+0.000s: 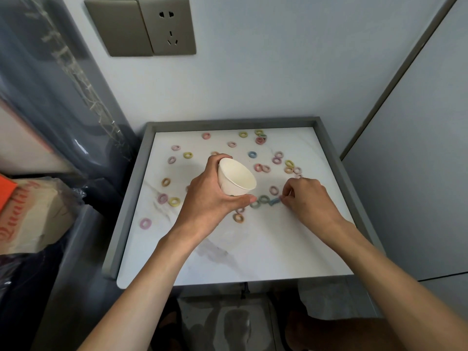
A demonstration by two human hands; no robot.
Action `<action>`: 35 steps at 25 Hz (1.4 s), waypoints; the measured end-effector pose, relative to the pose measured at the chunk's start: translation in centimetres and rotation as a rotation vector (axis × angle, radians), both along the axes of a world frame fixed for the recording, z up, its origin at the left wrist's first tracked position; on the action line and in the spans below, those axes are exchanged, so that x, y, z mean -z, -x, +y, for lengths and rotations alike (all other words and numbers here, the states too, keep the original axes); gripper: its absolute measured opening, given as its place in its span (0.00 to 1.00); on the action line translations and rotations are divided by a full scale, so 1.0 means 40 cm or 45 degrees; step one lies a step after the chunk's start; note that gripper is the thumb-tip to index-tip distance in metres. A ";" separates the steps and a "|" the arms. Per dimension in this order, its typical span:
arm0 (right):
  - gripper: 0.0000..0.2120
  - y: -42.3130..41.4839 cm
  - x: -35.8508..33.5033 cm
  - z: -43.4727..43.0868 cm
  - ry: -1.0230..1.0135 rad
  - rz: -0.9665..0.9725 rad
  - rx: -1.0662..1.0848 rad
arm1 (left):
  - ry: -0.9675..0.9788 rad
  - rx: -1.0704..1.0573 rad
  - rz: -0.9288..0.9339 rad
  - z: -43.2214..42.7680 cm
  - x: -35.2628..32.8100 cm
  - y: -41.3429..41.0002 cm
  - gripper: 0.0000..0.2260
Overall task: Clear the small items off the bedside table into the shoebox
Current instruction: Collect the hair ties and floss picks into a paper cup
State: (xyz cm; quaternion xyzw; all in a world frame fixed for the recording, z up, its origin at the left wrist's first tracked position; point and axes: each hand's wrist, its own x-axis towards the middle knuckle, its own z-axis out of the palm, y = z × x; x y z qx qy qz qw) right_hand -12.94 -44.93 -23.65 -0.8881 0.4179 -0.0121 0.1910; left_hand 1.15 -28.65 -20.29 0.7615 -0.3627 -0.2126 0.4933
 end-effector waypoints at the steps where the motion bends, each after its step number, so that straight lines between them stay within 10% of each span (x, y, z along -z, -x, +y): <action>1: 0.07 0.001 0.000 0.001 0.022 0.043 0.015 | -0.002 0.007 -0.005 -0.002 0.004 0.002 0.34; 8: 0.04 -0.029 -0.134 0.043 -0.286 -0.843 -0.105 | 0.043 0.104 -0.031 -0.016 0.019 0.027 0.31; 12: 0.09 -0.059 -0.150 0.087 -0.393 -0.671 -0.437 | 0.057 0.088 -0.064 -0.027 0.027 0.033 0.33; 16: 0.07 -0.037 -0.126 -0.011 -0.233 -0.849 -0.106 | 0.073 0.046 -0.054 -0.022 0.040 0.017 0.34; 22: 0.24 0.019 -0.023 -0.147 -0.138 -0.109 0.057 | 0.033 0.080 -0.016 -0.017 0.043 0.020 0.33; 30: 0.04 0.012 0.016 -0.124 0.014 -0.253 0.029 | -0.021 0.130 -0.090 -0.008 0.060 0.030 0.35; 35: 0.08 0.005 -0.005 -0.105 0.097 -0.006 0.090 | -0.064 0.113 -0.132 0.009 0.070 0.017 0.35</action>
